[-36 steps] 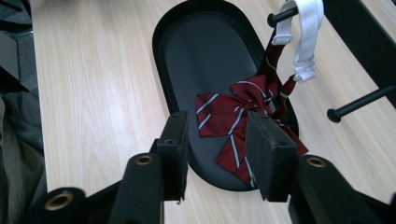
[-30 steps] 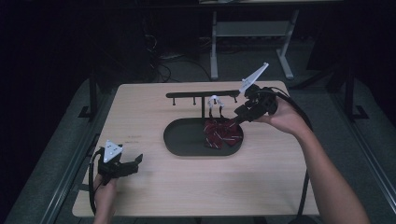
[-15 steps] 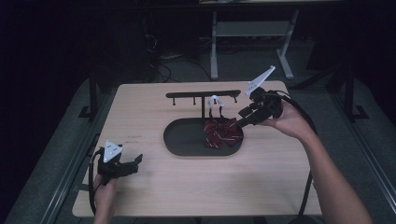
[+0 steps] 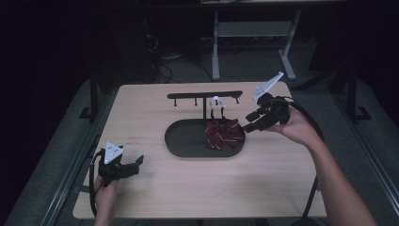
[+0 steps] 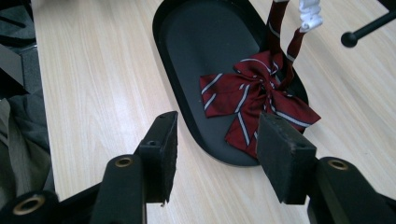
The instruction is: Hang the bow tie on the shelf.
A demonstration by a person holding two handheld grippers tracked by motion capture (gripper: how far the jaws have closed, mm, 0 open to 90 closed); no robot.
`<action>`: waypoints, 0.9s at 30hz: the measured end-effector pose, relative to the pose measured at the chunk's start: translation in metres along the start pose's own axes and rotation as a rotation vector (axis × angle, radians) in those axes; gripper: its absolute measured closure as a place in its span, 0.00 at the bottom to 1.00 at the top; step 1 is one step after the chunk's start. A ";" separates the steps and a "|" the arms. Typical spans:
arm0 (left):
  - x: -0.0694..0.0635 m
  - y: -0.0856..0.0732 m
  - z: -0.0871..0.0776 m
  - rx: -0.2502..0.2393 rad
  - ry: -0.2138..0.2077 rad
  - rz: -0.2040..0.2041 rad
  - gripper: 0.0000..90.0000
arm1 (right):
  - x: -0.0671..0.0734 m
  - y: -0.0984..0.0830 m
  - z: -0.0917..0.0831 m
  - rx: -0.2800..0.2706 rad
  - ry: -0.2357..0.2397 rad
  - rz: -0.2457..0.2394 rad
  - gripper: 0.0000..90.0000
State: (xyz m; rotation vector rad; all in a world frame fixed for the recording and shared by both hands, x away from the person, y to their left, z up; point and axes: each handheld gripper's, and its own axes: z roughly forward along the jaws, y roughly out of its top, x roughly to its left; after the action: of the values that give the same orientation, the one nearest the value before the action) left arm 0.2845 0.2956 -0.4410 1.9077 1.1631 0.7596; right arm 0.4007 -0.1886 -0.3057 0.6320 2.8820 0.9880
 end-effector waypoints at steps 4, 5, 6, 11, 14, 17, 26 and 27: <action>-0.001 0.000 0.000 0.000 0.000 0.001 0.15 | 0.001 -0.004 0.000 -0.009 0.002 0.008 0.52; -0.001 0.000 0.000 0.000 0.001 0.000 0.15 | 0.000 -0.005 0.001 -0.006 -0.002 0.006 0.52; -0.001 0.000 0.000 -0.001 0.001 -0.002 0.15 | 0.001 -0.006 0.002 -0.004 0.000 0.010 0.52; -0.001 0.000 -0.001 0.000 0.002 -0.004 0.15 | 0.001 -0.010 0.004 -0.003 -0.003 0.006 0.51; 0.000 0.000 0.000 -0.002 0.001 -0.005 0.15 | 0.001 -0.012 0.005 0.002 -0.005 0.012 0.51; 0.000 0.000 -0.001 -0.003 0.000 -0.006 0.15 | 0.001 -0.015 0.007 0.001 -0.007 0.009 0.51; -0.001 0.000 0.000 -0.001 0.000 -0.007 0.15 | 0.002 -0.025 0.011 0.000 0.000 0.030 0.50; -0.001 0.000 0.000 -0.001 0.000 -0.006 0.15 | 0.002 -0.026 0.012 0.001 0.001 0.031 0.50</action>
State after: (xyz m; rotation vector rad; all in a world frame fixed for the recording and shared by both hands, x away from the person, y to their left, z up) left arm 0.2840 0.2948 -0.4411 1.9030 1.1674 0.7565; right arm 0.3910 -0.1999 -0.3303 0.6785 2.8822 0.9912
